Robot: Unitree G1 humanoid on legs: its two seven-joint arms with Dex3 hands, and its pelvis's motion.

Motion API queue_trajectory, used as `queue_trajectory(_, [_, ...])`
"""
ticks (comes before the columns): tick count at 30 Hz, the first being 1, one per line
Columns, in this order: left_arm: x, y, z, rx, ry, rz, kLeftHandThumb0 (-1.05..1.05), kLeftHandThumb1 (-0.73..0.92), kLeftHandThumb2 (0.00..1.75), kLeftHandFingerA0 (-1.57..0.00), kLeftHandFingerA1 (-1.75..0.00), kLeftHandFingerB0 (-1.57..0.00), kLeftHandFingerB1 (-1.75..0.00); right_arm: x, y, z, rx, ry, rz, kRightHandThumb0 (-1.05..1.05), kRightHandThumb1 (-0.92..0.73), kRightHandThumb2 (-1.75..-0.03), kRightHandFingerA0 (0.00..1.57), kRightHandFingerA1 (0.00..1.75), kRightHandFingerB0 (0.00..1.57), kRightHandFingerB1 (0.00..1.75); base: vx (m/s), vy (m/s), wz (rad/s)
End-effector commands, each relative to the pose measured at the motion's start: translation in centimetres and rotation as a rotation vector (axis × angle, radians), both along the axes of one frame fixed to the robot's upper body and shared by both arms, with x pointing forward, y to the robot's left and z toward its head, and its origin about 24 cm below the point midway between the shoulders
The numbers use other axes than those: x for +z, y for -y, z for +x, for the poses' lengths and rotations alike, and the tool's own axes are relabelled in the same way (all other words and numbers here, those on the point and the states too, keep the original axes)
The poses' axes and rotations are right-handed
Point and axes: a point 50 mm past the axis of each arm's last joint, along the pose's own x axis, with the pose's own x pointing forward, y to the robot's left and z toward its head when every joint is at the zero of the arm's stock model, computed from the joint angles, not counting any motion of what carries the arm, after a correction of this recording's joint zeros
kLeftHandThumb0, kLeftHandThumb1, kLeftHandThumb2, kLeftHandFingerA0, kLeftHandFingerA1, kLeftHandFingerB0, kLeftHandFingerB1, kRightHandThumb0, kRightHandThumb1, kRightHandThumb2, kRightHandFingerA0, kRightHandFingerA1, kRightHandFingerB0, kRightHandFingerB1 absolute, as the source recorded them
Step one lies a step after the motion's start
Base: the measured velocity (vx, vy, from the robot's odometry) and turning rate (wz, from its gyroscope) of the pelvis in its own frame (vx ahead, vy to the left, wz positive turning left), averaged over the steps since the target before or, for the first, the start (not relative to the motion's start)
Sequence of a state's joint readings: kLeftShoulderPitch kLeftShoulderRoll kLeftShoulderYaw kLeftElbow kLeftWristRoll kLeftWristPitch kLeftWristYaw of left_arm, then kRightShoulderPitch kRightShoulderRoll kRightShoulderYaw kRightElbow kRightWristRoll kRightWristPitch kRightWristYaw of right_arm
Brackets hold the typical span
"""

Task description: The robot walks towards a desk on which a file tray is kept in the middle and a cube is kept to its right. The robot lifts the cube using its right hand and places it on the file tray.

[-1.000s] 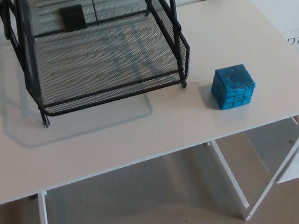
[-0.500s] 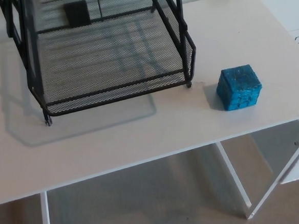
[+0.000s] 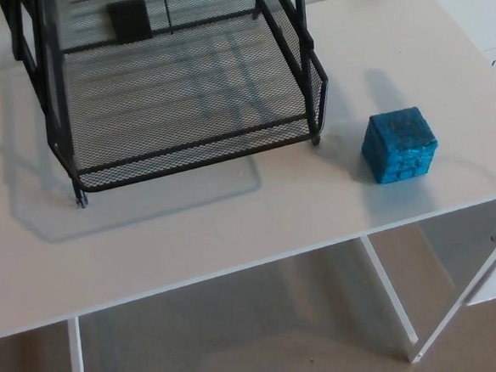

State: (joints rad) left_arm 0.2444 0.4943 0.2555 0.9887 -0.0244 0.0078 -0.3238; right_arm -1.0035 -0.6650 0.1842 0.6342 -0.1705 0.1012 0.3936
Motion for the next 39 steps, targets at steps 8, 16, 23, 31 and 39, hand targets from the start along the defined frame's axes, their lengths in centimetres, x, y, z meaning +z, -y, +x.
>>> queue_trajectory(8, [0.8,-0.1,0.9,-0.058,0.078,0.021,-0.66,0.72,1.0,-0.34,-0.66,-0.18,-0.55,-3.3,-5.1,2.6,0.034,-0.288,-0.257,-0.66,-0.5,-0.57,0.07,0.29,0.11,0.27,0.0,0.0,0.0])
queue_trajectory(16, [0.7,-0.2,0.8,-0.056,0.062,0.039,-0.64,0.75,0.98,-0.3,-0.61,-0.17,-0.52,-6.3,-7.0,2.8,0.09,-0.332,-0.319,-0.36,-0.3,-0.89,0.01,0.52,0.0,0.49,0.0,0.0,0.0])
queue_trajectory(23, [0.5,0.2,1.5,-0.076,0.074,0.028,-0.63,0.92,0.66,-0.37,-0.66,-0.22,-0.51,-10.0,-7.7,2.1,0.123,-0.405,-0.346,-0.36,-0.32,-0.91,0.03,0.53,0.0,0.49,0.0,0.0,0.0])
queue_trajectory(31, [0.4,-0.1,1.4,-0.087,0.06,0.033,-0.62,0.92,0.67,-0.34,-0.61,-0.2,-0.48,-12.8,-7.7,1.1,0.142,-0.482,-0.437,-0.63,-0.54,-0.56,0.14,0.38,0.16,0.28,0.0,0.0,0.0])
queue_trajectory(39, [0.4,0.0,1.6,-0.095,0.067,0.032,-0.62,0.92,0.69,-0.39,-0.64,-0.21,-0.49,-14.2,-7.2,0.3,0.137,-0.527,-0.384,-0.66,-0.4,-0.76,0.16,0.51,0.11,0.4,0.0,0.0,0.0])
